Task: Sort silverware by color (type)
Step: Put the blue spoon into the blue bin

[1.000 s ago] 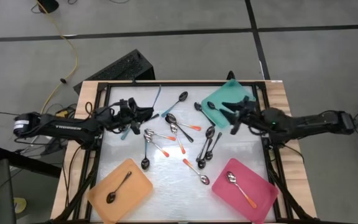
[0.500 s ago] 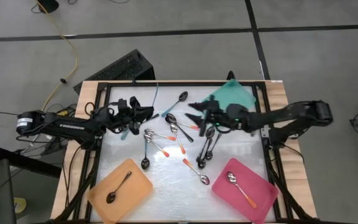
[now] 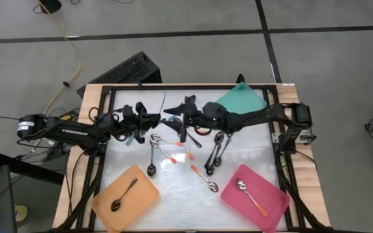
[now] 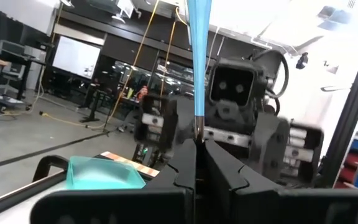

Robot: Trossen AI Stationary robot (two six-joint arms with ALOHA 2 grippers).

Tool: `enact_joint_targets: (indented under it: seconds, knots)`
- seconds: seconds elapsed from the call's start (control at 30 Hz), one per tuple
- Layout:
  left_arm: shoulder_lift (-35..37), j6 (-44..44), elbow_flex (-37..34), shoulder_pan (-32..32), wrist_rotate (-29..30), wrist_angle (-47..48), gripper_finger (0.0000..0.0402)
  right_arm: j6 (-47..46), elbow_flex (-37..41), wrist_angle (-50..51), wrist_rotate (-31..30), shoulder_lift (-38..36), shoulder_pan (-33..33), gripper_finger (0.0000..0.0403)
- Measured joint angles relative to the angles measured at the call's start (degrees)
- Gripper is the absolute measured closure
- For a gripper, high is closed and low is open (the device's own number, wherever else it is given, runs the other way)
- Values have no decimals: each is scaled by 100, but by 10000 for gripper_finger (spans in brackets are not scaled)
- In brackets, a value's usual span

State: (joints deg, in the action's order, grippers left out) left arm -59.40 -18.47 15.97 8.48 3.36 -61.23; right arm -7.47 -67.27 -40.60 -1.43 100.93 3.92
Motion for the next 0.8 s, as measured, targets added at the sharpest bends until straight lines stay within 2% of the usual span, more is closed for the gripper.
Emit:
enact_joint_targets:
  seconds: [0.1,0.23,0.63,0.8]
  knots:
    - [0,87,2,-56,-2,24,401,-4,-311,51,277,147,62,154]
    - [0,201,2,-125,-2,18,401,2,-561,366,328,168,114,154]
    - [0,288,2,-178,48,21,401,-4,-563,137,555,166,140,154]
    - [0,283,2,-178,142,20,401,-17,-563,120,555,166,140,170]
